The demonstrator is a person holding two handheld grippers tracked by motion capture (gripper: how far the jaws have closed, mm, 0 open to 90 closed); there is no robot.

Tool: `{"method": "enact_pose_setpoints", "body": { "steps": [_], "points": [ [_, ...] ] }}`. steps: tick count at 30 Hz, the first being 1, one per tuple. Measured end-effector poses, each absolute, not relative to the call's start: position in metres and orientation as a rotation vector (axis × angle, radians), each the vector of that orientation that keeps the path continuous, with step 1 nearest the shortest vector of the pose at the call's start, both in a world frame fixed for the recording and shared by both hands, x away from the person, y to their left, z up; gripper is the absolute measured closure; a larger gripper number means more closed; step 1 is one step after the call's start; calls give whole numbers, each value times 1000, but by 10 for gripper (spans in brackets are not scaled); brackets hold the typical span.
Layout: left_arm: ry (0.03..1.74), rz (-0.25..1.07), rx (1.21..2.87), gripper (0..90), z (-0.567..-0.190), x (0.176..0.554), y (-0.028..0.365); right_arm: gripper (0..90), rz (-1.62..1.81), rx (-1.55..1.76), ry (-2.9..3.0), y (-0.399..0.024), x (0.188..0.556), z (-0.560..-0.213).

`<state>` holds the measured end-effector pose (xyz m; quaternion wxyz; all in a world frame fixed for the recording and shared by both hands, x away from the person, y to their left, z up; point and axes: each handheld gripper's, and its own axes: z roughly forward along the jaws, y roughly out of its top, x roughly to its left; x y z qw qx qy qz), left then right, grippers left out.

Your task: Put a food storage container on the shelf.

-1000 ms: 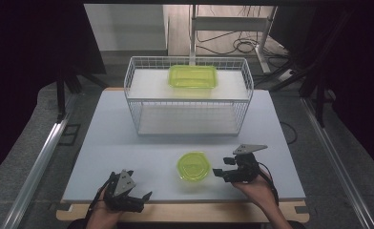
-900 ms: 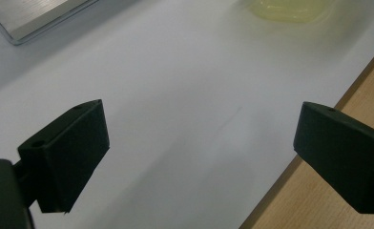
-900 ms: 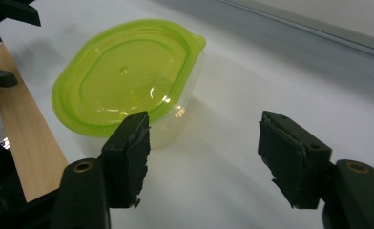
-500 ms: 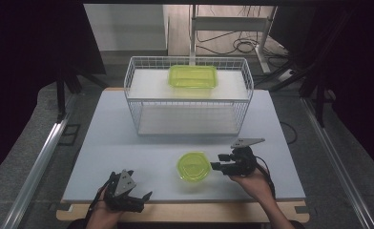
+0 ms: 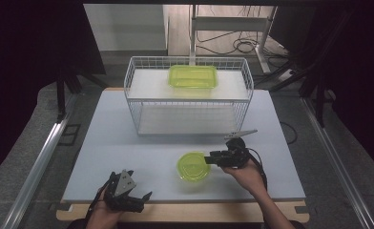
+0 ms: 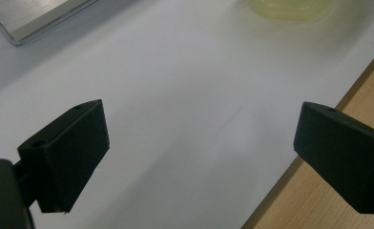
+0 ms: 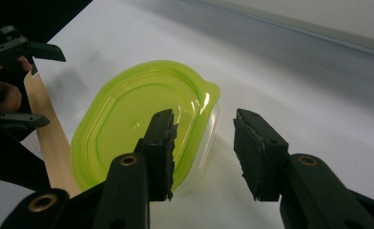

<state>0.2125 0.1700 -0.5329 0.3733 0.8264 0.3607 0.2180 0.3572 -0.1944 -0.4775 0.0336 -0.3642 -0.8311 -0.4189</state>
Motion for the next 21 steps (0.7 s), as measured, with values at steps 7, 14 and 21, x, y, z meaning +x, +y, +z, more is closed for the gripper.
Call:
{"method": "enact_pose_setpoints", "body": {
  "steps": [7, 14, 21],
  "points": [
    [921, 557, 2120, 47, -533, 213, 170, 602, -1261, -1125, -2495, -191, 367, -483],
    [920, 558, 2123, 47, -533, 212, 169, 639, -1221, -1126, -2447, -188, 373, -487],
    [916, 559, 2124, 47, -533, 212, 169, 767, -1183, -1133, -2357, -189, 377, -491]
  ]
}}
